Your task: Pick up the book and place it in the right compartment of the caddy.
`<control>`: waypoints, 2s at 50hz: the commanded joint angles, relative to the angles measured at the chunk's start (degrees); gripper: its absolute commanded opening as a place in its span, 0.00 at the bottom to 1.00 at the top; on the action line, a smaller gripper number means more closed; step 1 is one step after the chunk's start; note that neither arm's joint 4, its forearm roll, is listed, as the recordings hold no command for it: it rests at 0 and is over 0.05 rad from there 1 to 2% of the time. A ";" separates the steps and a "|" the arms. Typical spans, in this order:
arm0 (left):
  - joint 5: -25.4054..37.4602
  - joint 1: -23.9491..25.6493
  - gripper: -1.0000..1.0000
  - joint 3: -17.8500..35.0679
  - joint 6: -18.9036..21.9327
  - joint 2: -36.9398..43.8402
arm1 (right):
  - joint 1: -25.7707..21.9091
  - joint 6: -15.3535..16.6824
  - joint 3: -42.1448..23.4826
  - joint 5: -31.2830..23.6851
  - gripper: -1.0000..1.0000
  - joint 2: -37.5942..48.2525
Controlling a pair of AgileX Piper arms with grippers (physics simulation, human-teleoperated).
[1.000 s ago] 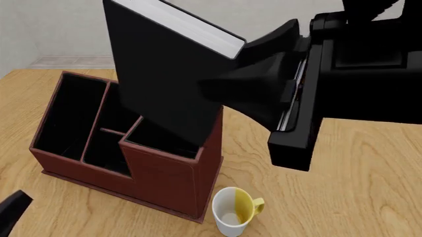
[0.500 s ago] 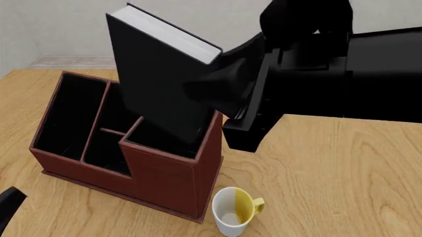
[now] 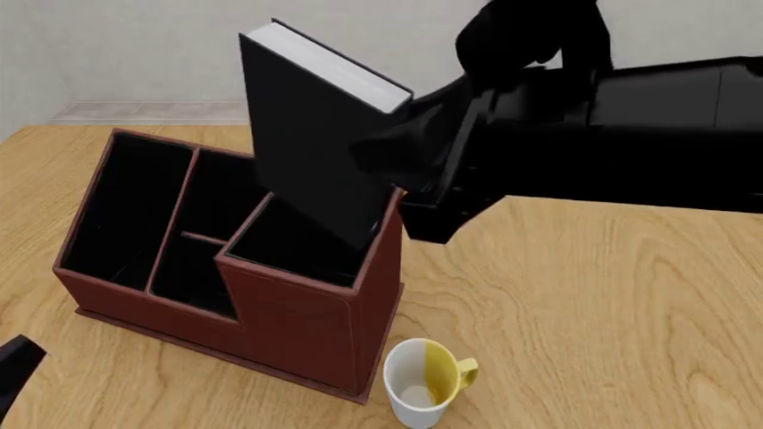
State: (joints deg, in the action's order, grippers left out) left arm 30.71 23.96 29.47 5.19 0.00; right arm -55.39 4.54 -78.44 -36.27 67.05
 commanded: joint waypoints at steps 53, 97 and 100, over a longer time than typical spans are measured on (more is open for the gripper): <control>-1.65 -2.32 1.00 -1.26 -1.33 0.00 | 3.37 -2.27 3.69 6.55 0.00 5.44; -0.95 -4.25 1.00 -0.89 -1.63 0.00 | 4.43 -0.76 1.07 9.43 0.00 12.71; -1.44 -4.23 1.00 -1.42 -1.53 0.00 | 4.52 -0.78 1.34 9.87 0.00 13.01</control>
State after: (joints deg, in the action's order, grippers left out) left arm 30.53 21.17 28.82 4.28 0.00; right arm -50.86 3.27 -76.63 -26.37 79.90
